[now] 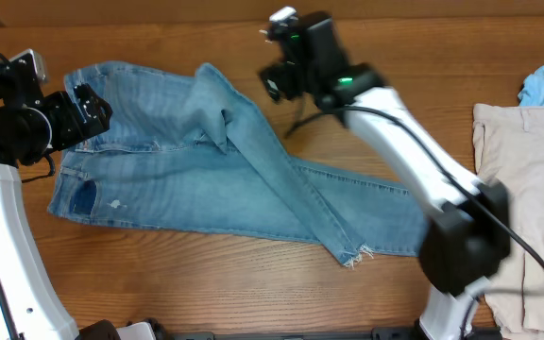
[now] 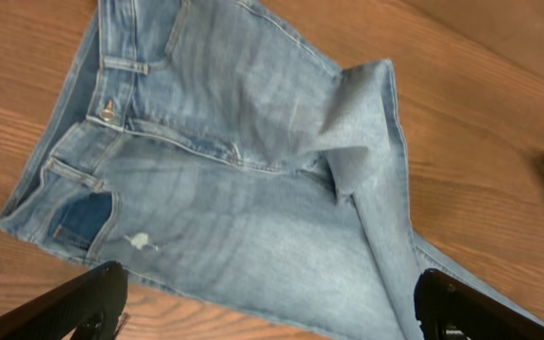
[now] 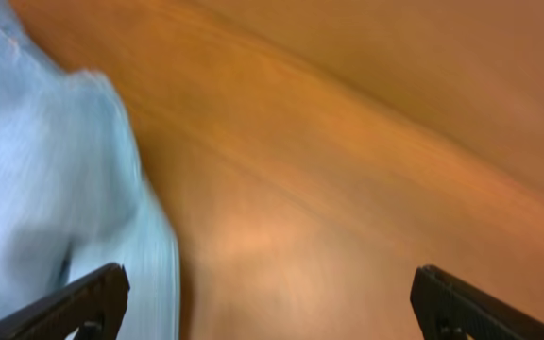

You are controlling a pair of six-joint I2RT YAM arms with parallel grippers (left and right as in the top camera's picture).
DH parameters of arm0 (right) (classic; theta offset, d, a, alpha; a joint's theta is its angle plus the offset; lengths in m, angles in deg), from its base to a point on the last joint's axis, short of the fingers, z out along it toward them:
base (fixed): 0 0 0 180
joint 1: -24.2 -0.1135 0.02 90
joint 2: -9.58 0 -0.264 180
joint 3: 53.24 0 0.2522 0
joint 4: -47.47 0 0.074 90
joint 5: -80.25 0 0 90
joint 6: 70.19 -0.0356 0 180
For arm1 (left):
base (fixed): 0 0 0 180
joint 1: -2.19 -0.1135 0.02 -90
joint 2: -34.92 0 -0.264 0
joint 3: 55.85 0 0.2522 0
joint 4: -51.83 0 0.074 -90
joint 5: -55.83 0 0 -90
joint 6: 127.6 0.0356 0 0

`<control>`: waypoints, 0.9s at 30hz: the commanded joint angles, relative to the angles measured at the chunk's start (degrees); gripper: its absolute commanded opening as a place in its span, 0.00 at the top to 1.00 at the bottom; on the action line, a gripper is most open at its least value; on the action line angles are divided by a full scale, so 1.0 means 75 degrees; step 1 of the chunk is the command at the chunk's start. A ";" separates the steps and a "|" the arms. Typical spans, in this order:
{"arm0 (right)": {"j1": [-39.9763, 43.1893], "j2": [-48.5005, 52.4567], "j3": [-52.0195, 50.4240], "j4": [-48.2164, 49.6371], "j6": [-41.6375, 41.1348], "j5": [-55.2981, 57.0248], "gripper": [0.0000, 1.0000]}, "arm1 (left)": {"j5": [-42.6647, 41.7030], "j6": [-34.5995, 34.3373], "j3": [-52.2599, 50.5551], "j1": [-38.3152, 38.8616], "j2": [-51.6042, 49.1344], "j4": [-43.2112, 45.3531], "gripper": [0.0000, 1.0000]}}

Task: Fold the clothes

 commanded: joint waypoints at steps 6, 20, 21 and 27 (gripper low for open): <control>0.3080 -0.1457 -0.0143 -0.5298 -0.0061 -0.1813 0.28 | -0.0093 0.0003 0.0082 0.0000 -0.0041 0.0029 0.00; 0.2506 -0.1454 -0.4983 -0.3258 -0.0169 -0.4060 0.53 | -0.0093 0.0003 0.0082 0.0000 -0.0041 0.0026 0.00; 0.2352 -0.1454 -0.5219 -0.2943 -0.0213 -0.4086 0.53 | -0.0093 0.0003 0.0082 0.0000 -0.0041 0.0026 0.00; 0.1507 -0.1454 -0.5610 -0.2113 -0.0283 -0.4080 0.59 | -0.0093 0.0003 0.0082 0.0000 -0.0041 0.0026 0.00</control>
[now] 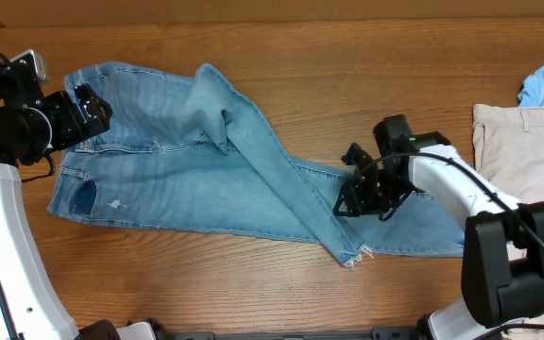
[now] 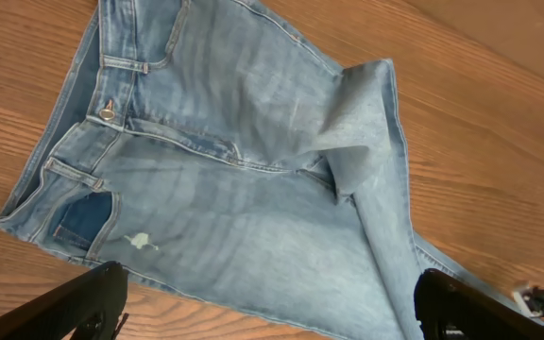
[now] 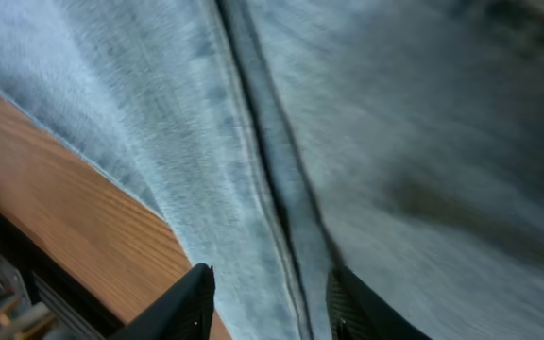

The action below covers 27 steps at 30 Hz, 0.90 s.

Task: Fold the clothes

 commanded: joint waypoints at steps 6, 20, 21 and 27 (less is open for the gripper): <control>-0.0714 -0.0061 -0.0070 0.0662 -0.0219 -0.0020 0.59 | -0.0099 0.0003 0.0082 0.0000 -0.0026 0.0020 0.00; -0.0714 -0.0026 -0.0108 0.1145 -0.0239 0.0437 0.62 | -0.0099 0.0003 0.0082 0.0000 -0.0026 0.0017 0.00; -0.0714 0.0009 -0.0271 0.1320 -0.0367 0.0434 0.61 | -0.0099 0.0003 0.0082 0.0000 -0.0026 0.0017 0.00; -0.0714 0.0064 -0.0586 0.1696 -0.0580 0.0379 0.56 | -0.0099 0.0003 0.0082 0.0000 -0.0026 0.0017 0.00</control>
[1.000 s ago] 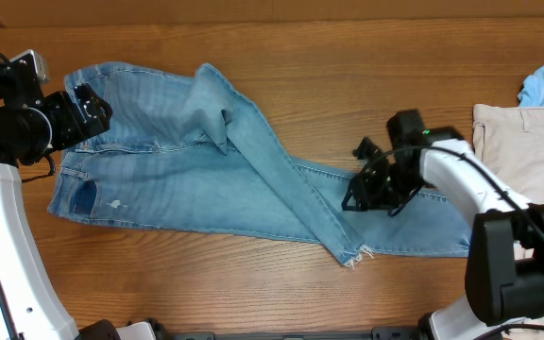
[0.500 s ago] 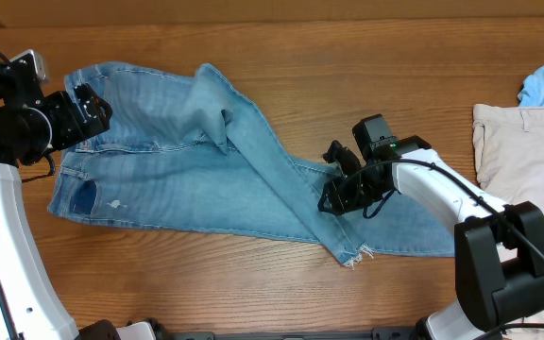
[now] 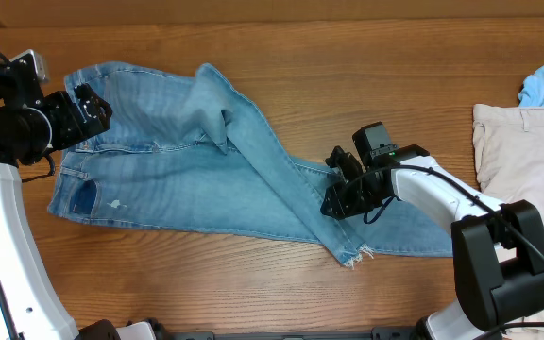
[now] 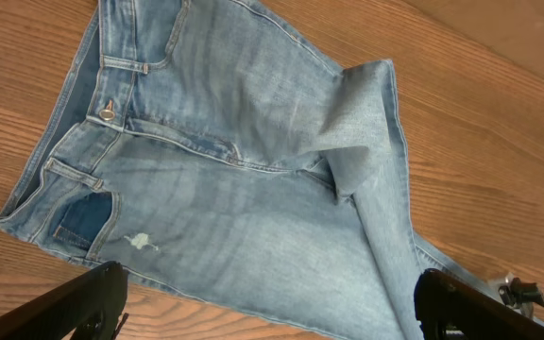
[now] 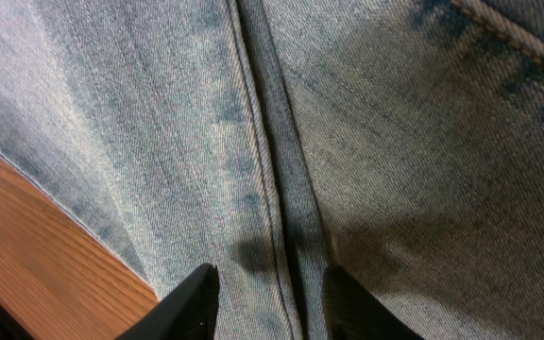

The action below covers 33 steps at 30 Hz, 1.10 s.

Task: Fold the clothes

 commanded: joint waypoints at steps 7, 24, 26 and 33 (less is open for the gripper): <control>-0.0353 0.0076 -0.0114 0.0149 -0.0105 0.0052 0.62 | -0.0099 0.0003 0.0082 0.0000 -0.0026 0.0015 0.00; -0.0318 0.0058 0.3547 -0.2460 -0.0134 0.2375 0.96 | -0.0099 0.0003 0.0082 0.0000 -0.0026 0.0015 0.00; -0.0230 0.0058 0.4054 -0.2468 -0.0128 0.2984 0.96 | -0.0099 0.0003 0.0082 0.0000 -0.0026 0.0015 0.00; 0.0863 0.0082 0.4794 -0.1676 0.0344 0.3468 0.96 | -0.0099 0.0003 0.0082 0.0000 -0.0026 0.0015 0.00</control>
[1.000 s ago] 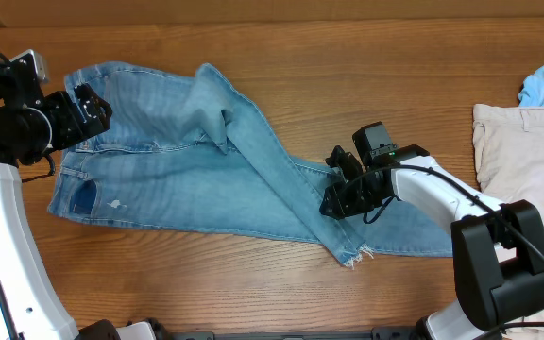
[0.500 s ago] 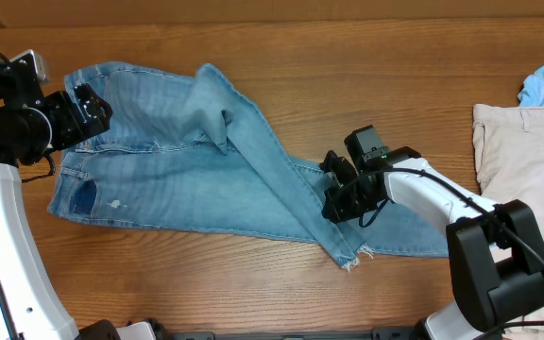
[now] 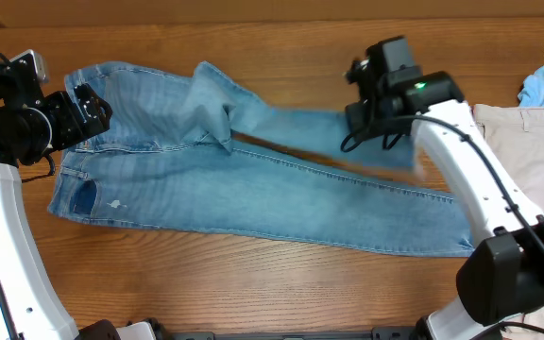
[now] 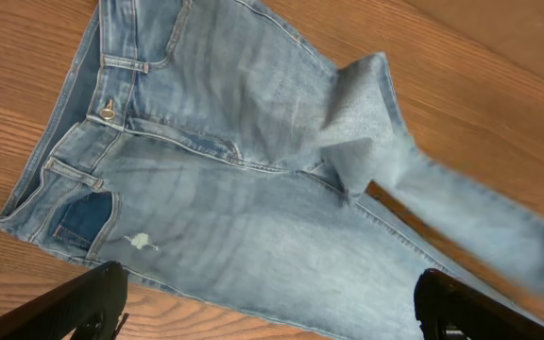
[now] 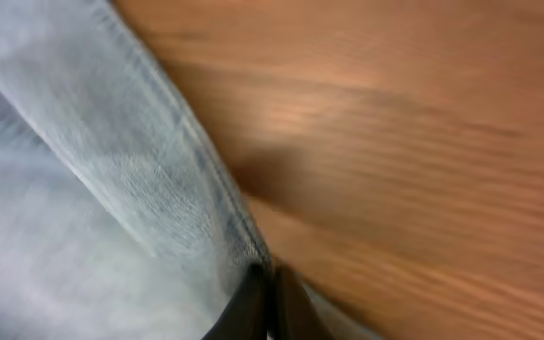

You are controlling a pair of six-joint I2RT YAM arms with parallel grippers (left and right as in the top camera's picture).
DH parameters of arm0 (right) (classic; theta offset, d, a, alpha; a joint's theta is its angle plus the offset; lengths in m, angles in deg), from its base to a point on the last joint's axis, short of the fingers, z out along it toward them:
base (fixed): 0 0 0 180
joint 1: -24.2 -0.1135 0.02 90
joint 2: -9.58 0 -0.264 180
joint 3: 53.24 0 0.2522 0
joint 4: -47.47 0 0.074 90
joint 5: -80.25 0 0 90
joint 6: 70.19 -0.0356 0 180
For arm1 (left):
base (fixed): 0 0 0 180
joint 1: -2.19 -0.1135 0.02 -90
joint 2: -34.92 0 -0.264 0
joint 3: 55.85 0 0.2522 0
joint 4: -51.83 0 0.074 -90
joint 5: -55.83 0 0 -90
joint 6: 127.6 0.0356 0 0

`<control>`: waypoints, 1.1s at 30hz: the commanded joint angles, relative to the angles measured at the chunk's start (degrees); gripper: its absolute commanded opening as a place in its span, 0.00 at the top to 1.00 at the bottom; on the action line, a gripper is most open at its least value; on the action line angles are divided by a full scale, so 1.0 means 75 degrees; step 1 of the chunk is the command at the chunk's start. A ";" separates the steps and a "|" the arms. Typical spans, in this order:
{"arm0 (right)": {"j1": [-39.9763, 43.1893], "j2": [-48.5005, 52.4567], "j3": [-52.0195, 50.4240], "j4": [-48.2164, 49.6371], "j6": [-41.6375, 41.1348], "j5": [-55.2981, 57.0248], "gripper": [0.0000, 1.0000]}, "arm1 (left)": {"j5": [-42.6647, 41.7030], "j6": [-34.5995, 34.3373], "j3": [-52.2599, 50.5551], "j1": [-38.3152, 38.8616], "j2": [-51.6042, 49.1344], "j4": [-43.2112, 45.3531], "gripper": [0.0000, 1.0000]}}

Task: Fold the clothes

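Light blue jeans (image 3: 159,179) lie on the wooden table (image 3: 281,283), waist at the left, one leg flat and running to the right front. The other leg (image 3: 291,123) stretches blurred toward the far right, and my right gripper (image 3: 371,115) is shut on its edge. The right wrist view shows the fingers (image 5: 263,302) closed on the denim seam (image 5: 187,189) above the wood. My left gripper (image 3: 88,109) hangs open at the waistband; its view looks down on the jeans (image 4: 215,161) with nothing between the fingers (image 4: 88,297).
Beige clothes (image 3: 522,189) lie at the table's right edge, with a light blue cloth behind them. The right arm reaches across the right half of the table.
My right gripper, which was open on the crossed leg near the table's front, is now shut on that leg farther back and right. The leg no longer crosses the other one. The left arm is unchanged.
My right gripper was first open over bare wood at the far side. Then it stood low on the crossed leg near its hem, fingers either side of the seam. Now it holds that leg, drawn out toward the far right. The left gripper stayed open at the waistband.
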 commanded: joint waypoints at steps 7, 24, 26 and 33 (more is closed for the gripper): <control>0.1422 0.1003 0.0230 0.2958 0.0906 0.1003 0.96 | -0.0099 0.0003 0.0082 0.0000 -0.0026 0.0015 0.00; 0.2343 0.2104 0.0746 0.6152 0.0933 0.0997 0.14 | -0.0099 0.0003 0.0082 0.0000 -0.0026 0.0015 0.00; 0.2343 0.2072 0.0743 0.5365 0.0935 0.0583 0.47 | -0.0099 0.0003 0.0082 0.0000 -0.0026 0.0015 0.00; 0.2401 0.2946 0.0673 0.5126 0.0935 -0.0458 0.96 | -0.0099 0.0003 0.0082 0.0000 -0.0026 0.0015 0.00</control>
